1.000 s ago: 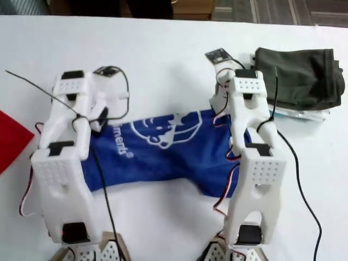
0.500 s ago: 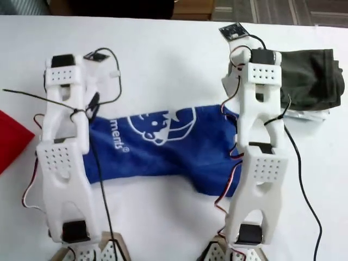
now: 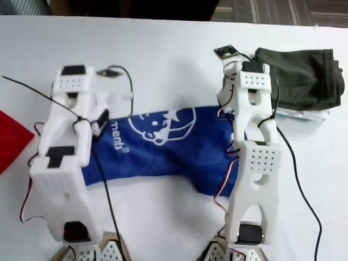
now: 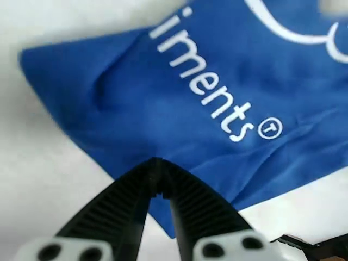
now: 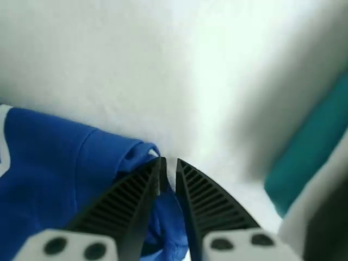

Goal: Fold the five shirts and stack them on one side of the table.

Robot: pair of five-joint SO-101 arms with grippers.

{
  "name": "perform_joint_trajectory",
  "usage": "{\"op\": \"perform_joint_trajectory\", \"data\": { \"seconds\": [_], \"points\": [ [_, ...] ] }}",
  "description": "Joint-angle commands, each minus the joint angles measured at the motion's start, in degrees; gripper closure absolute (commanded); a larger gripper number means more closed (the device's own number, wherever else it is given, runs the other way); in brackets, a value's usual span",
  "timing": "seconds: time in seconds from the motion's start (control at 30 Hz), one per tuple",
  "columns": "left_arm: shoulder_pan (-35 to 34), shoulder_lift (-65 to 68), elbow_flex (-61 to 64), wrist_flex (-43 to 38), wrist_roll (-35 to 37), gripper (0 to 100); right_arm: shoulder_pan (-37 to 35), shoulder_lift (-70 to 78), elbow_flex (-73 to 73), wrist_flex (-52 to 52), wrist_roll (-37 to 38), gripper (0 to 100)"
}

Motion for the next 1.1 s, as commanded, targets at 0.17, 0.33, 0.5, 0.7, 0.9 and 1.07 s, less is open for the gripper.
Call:
{"op": "perform_joint_trajectory", "data": {
  "seconds": [0.17, 0.33, 0.5, 0.7, 0.9, 1.07],
  "points": [
    [0.35, -7.47, 22.37, -15.21, -3.34, 97, 5.85, -1.89, -1.93, -4.62, -0.26, 95.7],
    [0.35, -7.56, 23.08, -15.30, -3.16, 97, 6.20, -6.11, -5.89, 1.80, -0.09, 95.7],
    [0.62, -9.58, 21.23, -13.63, -3.08, 97, 5.41, -11.03, -9.05, 8.84, 0.00, 96.7],
    [0.62, -25.49, 26.42, -12.40, -3.34, 97, 3.47, -18.07, -8.97, 15.69, 0.00, 97.8],
    [0.35, -39.21, 41.36, -15.56, -3.96, 97, -0.40, -28.53, -3.16, 17.63, -0.35, 97.8],
    [0.35, -40.70, 52.09, -23.65, -6.86, 97, -4.35, -42.77, 16.18, 17.19, -0.09, 97.8]
  ]
}}
